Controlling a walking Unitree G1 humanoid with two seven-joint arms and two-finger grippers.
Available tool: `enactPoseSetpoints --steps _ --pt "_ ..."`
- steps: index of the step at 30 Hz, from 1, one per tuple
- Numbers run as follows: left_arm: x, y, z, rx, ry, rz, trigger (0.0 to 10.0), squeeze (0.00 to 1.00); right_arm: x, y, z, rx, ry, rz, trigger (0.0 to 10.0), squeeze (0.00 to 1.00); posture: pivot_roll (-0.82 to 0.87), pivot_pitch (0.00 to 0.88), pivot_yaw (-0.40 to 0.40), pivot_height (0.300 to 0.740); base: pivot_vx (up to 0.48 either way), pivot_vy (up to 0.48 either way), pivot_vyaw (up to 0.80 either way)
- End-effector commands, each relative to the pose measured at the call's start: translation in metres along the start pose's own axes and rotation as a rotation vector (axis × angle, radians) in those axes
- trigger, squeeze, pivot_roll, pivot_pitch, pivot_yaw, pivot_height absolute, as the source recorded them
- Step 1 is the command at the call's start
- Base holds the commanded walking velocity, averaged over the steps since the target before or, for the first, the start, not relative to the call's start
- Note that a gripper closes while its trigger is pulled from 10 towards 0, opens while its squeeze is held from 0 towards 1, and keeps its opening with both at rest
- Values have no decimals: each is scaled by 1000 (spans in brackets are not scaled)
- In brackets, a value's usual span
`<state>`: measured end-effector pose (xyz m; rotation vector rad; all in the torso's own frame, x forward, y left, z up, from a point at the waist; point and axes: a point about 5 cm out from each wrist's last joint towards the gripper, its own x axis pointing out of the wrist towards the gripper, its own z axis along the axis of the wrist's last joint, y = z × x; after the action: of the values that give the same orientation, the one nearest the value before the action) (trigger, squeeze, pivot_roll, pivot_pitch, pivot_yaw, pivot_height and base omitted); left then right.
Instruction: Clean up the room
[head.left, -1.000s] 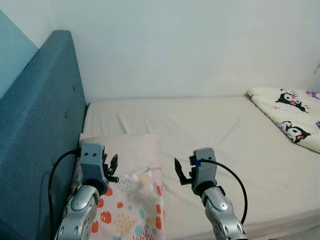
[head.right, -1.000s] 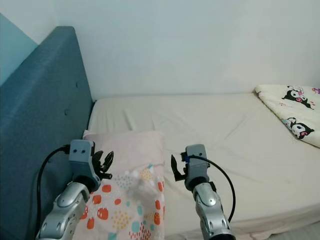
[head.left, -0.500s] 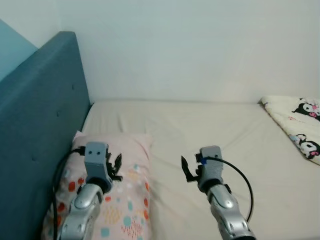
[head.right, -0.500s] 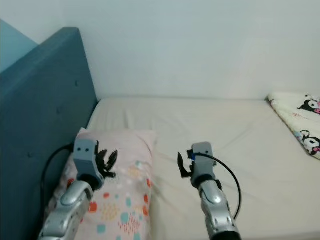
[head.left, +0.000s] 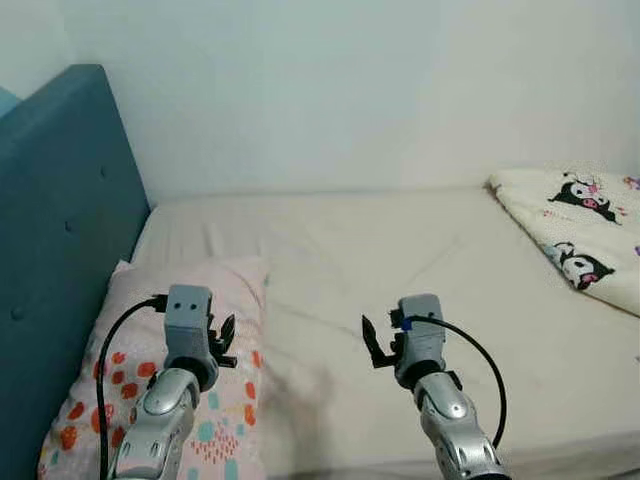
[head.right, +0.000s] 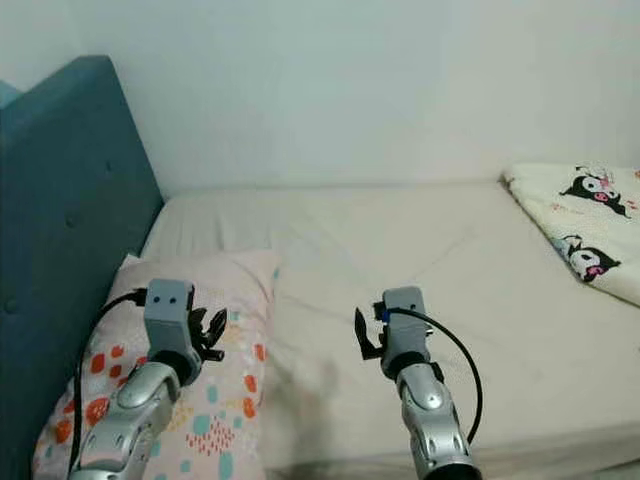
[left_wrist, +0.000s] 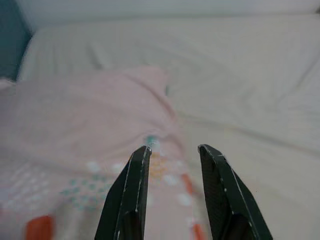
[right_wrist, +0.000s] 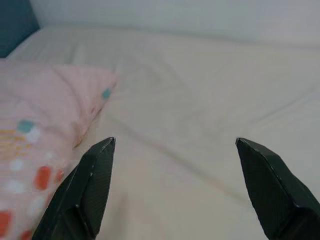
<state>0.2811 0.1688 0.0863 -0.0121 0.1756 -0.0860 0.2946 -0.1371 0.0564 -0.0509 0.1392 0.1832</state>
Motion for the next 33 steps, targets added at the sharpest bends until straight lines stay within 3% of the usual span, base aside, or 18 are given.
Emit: enactPoseSetpoints --steps 1,10,33 --pt "-1 4 -3 16 20 11 10000 0 0 0 0 5 0 0 10000 0 32 22 -81 740 0 0 0" --pt "-1 5 0 35 -6 -1 10000 0 -2 2 -4 11 6 -3 10000 0 38 20 -72 740 0 0 0" --pt "3 -3 3 -57 -50 -20 10000 0 -1 2 -1 17 -6 4 10000 0 35 0 -72 740 0 0 0"
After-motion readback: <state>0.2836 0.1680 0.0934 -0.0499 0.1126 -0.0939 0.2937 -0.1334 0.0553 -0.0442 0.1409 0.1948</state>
